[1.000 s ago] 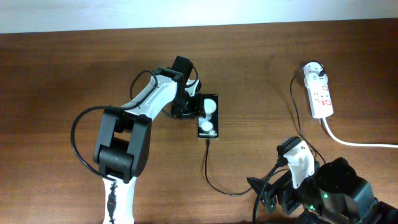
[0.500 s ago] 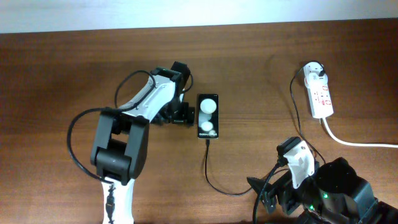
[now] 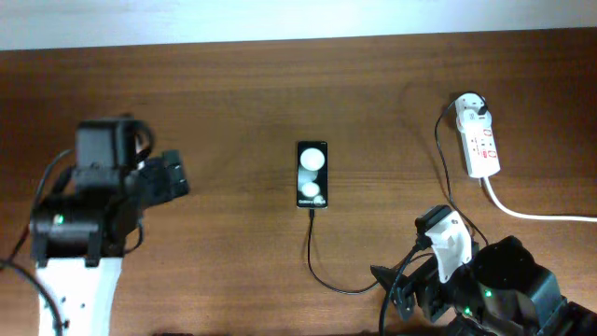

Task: Plug charger to phone and switch on socket

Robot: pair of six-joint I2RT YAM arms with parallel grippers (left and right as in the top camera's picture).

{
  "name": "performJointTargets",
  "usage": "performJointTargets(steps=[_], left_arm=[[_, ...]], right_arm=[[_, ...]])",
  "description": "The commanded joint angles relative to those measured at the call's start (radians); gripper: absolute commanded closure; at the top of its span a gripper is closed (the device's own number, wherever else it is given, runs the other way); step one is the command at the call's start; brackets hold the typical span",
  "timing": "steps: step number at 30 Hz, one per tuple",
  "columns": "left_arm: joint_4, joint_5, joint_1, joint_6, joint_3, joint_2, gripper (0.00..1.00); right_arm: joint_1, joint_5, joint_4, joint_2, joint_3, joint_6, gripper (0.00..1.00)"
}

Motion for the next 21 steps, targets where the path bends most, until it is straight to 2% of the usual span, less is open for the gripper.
performJointTargets(steps=[1, 4, 6, 8, 21], left_arm=[[0.089, 0.15, 0.069, 0.074, -0.173, -0.188, 0.01], [0.193, 0.211, 0.067, 0.074, -0.332, -0.449, 0.01], [0.204, 0.253, 0.067, 0.074, -0.434, -0.671, 0.01], [0.201, 0.266, 0.067, 0.074, -0.455, -0.794, 0.01], [0.199, 0.266, 0.067, 0.074, -0.455, -0.886, 0.01]], right_arm=[[-0.003, 0.011, 0.002, -0.002, 0.008, 0.006, 0.01], [-0.003, 0.011, 0.002, -0.002, 0.008, 0.006, 0.01], [-0.003, 0.011, 0.002, -0.002, 0.008, 0.006, 0.01], [-0.003, 0.011, 0.002, -0.002, 0.008, 0.006, 0.01], [-0.003, 0.019, 0.005, -0.002, 0.008, 0.006, 0.01]])
